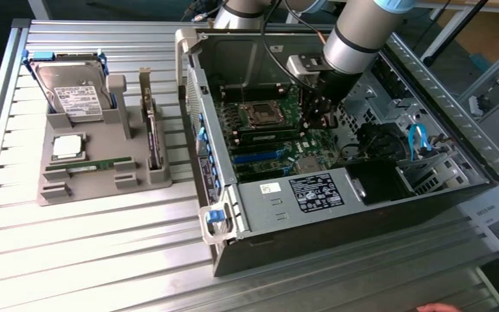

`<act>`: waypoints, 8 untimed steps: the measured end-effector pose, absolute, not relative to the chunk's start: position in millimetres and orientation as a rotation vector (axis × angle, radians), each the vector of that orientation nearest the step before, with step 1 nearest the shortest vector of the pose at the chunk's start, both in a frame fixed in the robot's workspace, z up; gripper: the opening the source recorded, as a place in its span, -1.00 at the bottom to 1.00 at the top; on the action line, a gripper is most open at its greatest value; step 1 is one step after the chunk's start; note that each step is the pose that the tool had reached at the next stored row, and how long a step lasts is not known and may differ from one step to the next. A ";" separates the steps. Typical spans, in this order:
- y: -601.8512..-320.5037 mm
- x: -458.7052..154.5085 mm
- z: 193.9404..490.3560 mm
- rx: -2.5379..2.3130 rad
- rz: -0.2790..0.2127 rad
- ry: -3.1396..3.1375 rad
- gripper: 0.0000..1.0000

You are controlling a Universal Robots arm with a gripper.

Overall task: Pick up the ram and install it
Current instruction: 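Press down the ram until it locks into place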

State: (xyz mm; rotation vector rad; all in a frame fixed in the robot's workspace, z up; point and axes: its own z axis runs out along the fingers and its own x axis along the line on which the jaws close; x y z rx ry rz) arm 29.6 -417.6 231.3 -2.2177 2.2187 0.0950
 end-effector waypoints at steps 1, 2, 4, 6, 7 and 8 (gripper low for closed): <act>-417.6 29.6 231.1 -2.218 0.095 2.219 -0.80; -417.6 29.6 230.9 -2.218 0.095 2.219 -0.80; -417.6 29.6 230.6 -2.218 0.095 2.219 -0.80; -417.6 29.6 230.6 -2.218 0.095 2.219 -0.80; -417.6 29.6 230.6 -2.218 0.095 2.219 -0.80; -417.6 29.6 230.6 -2.218 0.095 2.219 -0.80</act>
